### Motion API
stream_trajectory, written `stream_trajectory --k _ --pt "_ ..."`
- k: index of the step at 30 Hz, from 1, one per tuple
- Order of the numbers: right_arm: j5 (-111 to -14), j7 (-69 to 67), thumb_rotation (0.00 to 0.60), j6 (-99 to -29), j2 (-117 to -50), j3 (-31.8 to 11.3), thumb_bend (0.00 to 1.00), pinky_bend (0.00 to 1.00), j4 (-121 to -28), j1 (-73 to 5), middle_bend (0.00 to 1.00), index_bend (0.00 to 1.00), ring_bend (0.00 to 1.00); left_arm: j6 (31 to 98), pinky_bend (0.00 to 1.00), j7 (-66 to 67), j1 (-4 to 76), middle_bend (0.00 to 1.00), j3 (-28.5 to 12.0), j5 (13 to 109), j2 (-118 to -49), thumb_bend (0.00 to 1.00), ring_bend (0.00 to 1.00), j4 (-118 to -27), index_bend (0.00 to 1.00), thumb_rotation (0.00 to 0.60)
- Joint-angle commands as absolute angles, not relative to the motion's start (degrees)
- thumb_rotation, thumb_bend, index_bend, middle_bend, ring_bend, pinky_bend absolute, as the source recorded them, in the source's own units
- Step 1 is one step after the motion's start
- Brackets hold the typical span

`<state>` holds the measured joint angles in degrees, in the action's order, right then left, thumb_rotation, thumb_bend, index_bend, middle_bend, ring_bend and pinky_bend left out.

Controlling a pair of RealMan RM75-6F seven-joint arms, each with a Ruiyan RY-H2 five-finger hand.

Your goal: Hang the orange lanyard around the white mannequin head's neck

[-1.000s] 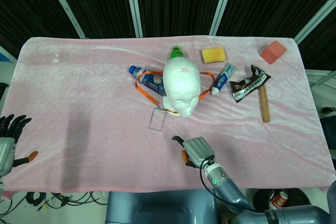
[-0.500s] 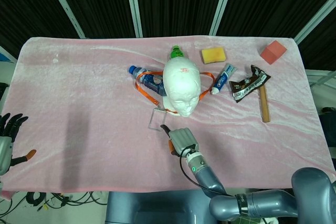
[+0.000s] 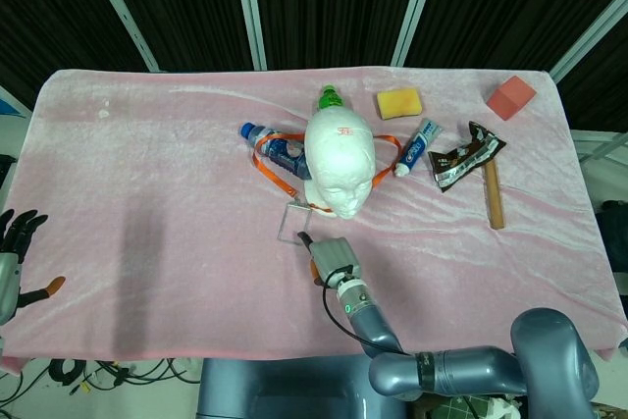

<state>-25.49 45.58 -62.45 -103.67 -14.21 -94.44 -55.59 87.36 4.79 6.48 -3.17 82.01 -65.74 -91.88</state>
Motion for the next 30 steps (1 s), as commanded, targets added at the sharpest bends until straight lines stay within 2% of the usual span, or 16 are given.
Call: stream_trajectory --k 1,22,30 --pt "-25.1 45.6 0.600 -62.1 -104.2 -14.2 0.79 1.00 -93.7 -56.1 0.99 0.13 1.00 87.3 0.00 4.7 6.4 0.13 -3.3 82.0 -65.8 0.09 0.00 -91.9 0.17 0.600" --pt "-24.3 44.8 0.600 -61.9 -104.2 -12.9 0.79 1.00 -94.0 -56.4 0.99 0.27 1.00 87.2 0.00 4.5 6.0 0.13 -4.4 81.4 -66.1 0.09 0.00 -91.8 0.16 0.600" --pt "-23.7 45.2 0.600 -62.1 -102.2 -12.4 0.79 1.00 -96.5 -56.3 0.99 0.40 1.00 87.5 0.00 4.8 5.8 0.13 -4.5 81.7 -66.2 0.09 0.00 -91.9 0.16 0.600"
